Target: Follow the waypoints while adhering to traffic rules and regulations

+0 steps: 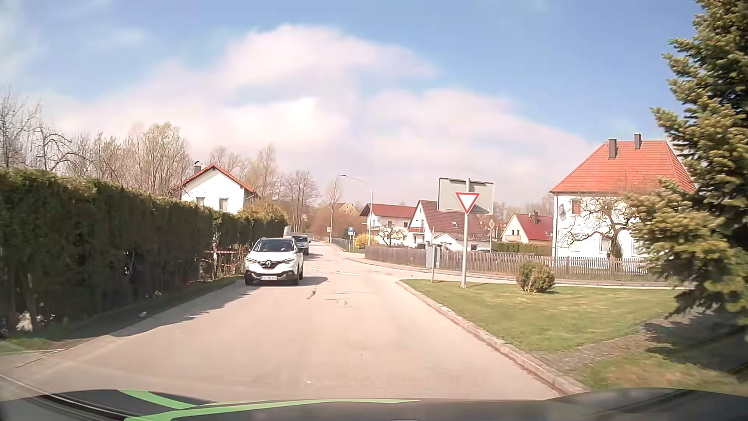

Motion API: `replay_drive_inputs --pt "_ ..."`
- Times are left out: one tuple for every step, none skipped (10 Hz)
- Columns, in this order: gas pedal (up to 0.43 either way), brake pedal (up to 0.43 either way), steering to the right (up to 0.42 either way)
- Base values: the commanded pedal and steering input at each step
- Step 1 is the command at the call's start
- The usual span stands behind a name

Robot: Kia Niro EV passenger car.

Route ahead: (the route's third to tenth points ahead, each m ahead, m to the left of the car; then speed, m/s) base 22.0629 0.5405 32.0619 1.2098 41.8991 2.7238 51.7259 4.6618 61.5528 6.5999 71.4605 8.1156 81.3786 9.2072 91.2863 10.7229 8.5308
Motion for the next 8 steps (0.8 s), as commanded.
replay_drive_inputs --pt "0.000 0.128 -0.019" --pt "0.000 0.140 -0.017" --pt "0.000 0.171 -0.017" --pt "0.000 0.183 -0.017" --pt "0.000 0.195 -0.016" --pt "0.000 0.207 -0.016" --pt "0.000 0.213 -0.016" --pt "0.000 0.226 -0.018"
